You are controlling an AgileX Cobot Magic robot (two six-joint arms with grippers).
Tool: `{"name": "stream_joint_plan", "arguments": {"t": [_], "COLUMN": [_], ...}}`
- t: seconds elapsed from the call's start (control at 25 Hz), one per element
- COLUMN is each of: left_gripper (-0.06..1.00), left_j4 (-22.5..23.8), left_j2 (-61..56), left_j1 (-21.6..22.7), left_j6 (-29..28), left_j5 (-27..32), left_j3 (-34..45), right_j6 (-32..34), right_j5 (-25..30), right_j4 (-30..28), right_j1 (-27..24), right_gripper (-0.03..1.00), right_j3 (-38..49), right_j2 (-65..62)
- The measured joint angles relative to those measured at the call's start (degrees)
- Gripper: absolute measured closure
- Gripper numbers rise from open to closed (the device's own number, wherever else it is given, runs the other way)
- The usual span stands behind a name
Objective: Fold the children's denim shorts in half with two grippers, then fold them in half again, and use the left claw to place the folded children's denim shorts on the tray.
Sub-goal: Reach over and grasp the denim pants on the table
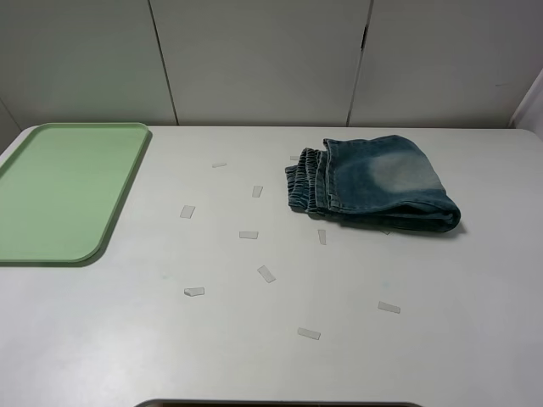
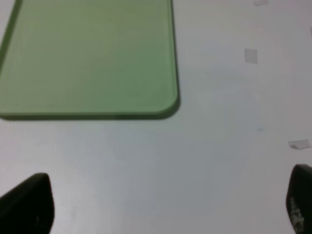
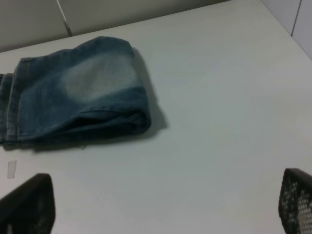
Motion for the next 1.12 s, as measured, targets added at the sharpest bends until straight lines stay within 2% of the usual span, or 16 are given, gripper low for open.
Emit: {"name": "stream_joint_plan", "arguments": {"t": [0.88, 1.0, 1.12], "left_gripper": [0.0, -0.02, -0.04], "left_j4": [-0.1, -0.8, -1.3], "left_j2": [0.0, 1.8, 9.1], "left_j1": [0.0, 0.0, 0.0], "left_j6": [1.3, 1.3, 1.8], "left_j5": [0.0, 0.6, 1.4], "left_j3": [0.0, -0.6, -4.1], "right_j6": [-0.2, -0.2, -0.2], "right_j5": [0.0, 0.0, 0.0], "right_j4": [0.0, 0.0, 0.0], "right_j1": [0.0, 0.0, 0.0], "right_gripper": [0.27, 0.27, 0.27], "right_j3": [0.0, 0.0, 0.0], "right_j2": [0.0, 0.0, 0.0]}}
